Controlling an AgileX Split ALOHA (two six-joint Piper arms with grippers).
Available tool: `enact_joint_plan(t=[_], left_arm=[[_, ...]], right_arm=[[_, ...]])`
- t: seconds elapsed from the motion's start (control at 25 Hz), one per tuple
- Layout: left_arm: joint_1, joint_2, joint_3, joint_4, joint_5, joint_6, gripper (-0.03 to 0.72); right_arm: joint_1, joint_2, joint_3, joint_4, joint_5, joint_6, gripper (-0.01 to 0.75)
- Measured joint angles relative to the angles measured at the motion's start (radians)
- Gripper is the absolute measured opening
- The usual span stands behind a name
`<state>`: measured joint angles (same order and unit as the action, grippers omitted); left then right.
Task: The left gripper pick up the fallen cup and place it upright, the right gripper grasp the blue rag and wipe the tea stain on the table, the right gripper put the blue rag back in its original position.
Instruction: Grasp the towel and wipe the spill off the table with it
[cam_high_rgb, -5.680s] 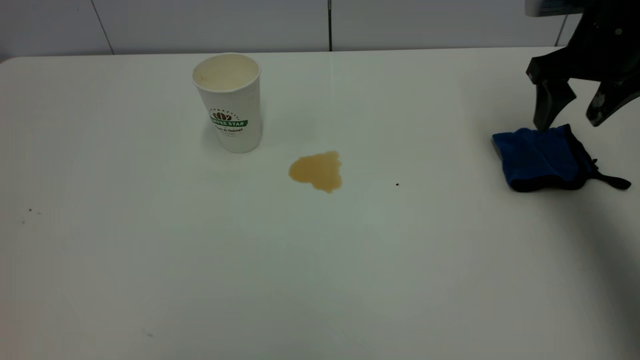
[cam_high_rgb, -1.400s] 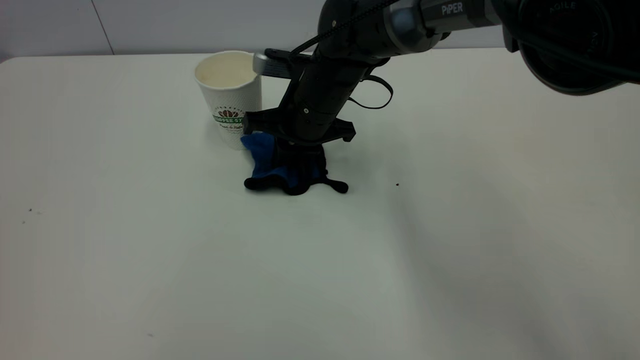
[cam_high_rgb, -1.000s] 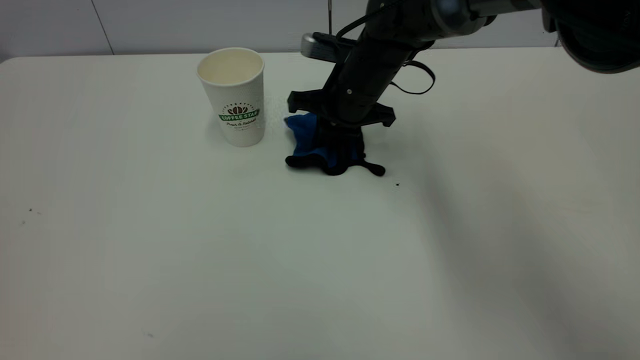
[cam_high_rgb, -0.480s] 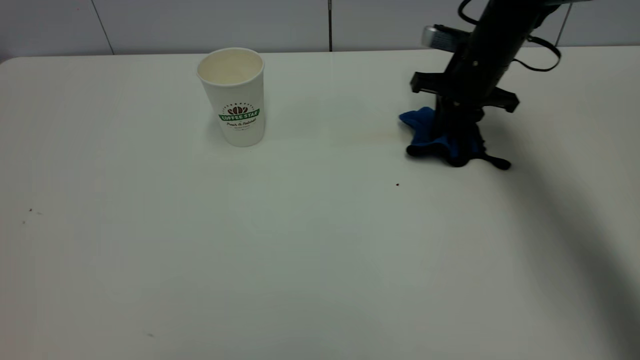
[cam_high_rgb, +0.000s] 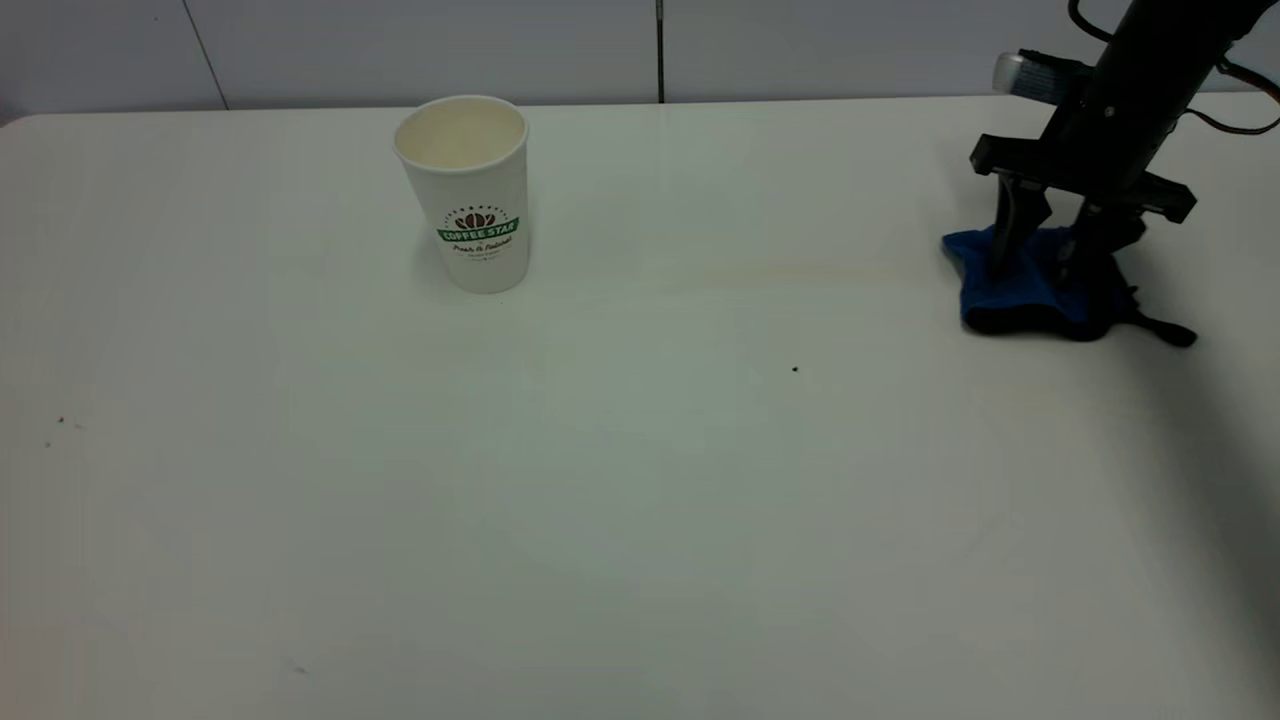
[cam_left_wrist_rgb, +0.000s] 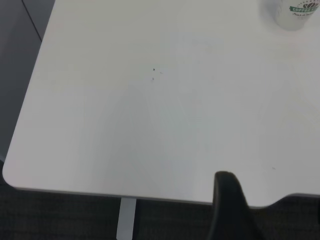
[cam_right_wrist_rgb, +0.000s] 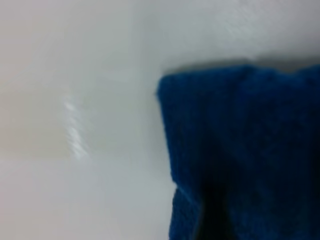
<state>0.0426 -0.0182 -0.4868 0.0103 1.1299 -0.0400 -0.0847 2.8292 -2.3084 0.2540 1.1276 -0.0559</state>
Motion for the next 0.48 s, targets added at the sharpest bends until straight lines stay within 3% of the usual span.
enact_joint_plan(t=[0.12, 0.32, 0.48], left_arm=[[0.000, 0.000, 0.000, 0.000, 0.000, 0.000, 0.452], [0.000, 0.000, 0.000, 0.000, 0.000, 0.000, 0.452], [0.000, 0.000, 0.000, 0.000, 0.000, 0.000, 0.452]], right_arm=[[0.000, 0.014, -0.056, -0.069, 0.063, -0.027, 0.709], [-0.004, -0.007, -0.130, -0.103, 0.081, -0.028, 0.730], [0.009, -0.115, -0.086, -0.094, 0.082, -0.025, 0.730]])
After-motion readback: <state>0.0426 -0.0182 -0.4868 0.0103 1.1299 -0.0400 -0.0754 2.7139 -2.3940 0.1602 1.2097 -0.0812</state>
